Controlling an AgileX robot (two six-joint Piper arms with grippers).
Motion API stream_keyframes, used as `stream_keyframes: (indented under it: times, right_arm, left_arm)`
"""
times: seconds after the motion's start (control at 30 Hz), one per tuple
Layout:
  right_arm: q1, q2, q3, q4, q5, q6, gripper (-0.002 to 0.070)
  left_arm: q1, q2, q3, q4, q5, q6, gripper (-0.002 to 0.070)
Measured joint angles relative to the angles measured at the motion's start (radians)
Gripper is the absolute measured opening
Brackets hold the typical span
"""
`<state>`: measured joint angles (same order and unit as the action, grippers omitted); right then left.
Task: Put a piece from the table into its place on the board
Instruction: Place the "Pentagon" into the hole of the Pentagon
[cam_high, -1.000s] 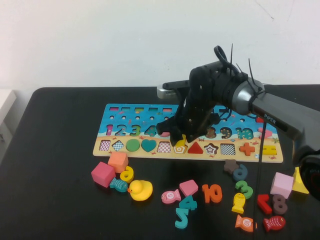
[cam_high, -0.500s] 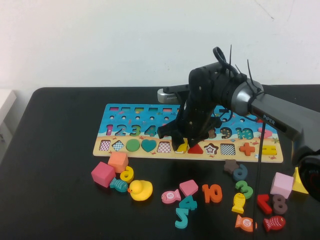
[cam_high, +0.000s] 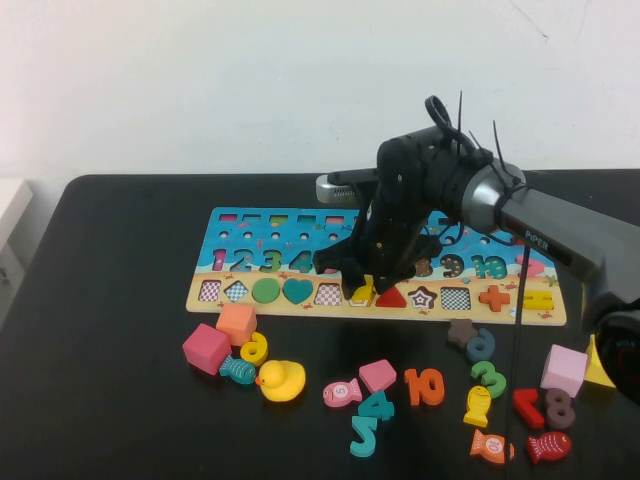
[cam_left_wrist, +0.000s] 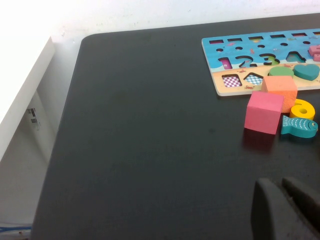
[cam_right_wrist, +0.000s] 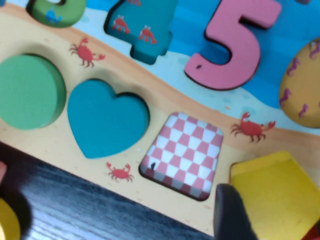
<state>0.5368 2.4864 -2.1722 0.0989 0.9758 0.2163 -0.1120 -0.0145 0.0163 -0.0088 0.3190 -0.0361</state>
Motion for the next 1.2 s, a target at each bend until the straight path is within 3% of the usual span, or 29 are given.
stream_keyframes:
  times: [1.2]
  right_arm:
    - [0.000,0.006,-0.007,-0.036,0.086,0.057,0.0371]
  left_arm:
    - [0.000,0.000,0.000,0.000,0.000,0.002,-0.0001]
